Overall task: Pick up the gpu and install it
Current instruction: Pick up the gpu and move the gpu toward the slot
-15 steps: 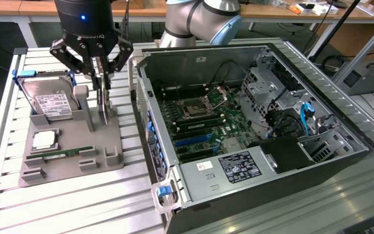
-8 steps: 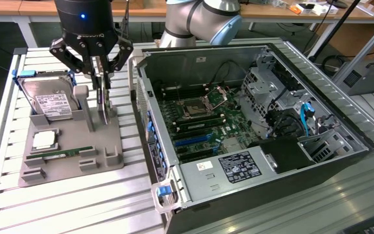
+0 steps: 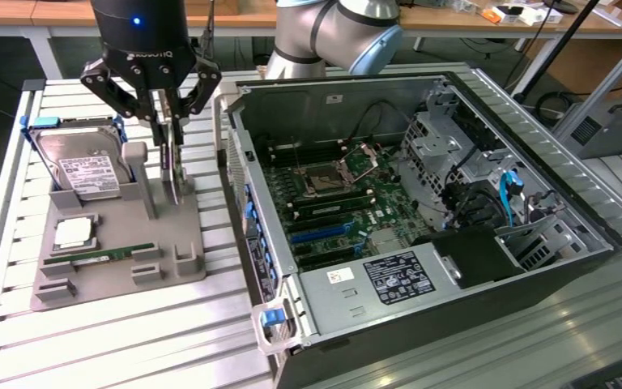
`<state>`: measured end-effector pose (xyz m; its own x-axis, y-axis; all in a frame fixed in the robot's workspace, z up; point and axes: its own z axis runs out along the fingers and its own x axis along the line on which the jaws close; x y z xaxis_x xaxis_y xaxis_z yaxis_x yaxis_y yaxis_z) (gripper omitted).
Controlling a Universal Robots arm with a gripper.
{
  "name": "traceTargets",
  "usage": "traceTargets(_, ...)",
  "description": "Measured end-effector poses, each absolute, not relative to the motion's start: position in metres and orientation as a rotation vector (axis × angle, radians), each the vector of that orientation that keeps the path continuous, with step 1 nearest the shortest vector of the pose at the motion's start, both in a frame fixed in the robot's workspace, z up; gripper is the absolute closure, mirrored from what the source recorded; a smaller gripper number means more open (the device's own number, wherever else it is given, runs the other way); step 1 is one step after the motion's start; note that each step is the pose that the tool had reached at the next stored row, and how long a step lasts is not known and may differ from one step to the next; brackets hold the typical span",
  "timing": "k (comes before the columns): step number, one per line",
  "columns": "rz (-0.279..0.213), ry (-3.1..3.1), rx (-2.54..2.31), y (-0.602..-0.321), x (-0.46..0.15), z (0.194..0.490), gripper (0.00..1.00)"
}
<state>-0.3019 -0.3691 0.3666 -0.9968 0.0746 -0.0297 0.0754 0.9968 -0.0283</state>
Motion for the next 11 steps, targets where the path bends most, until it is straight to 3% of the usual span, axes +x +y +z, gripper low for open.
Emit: traceTargets(11, -0.046, 3.110, 0.117, -0.3690, -0.3019, 0.3696, 0.73)
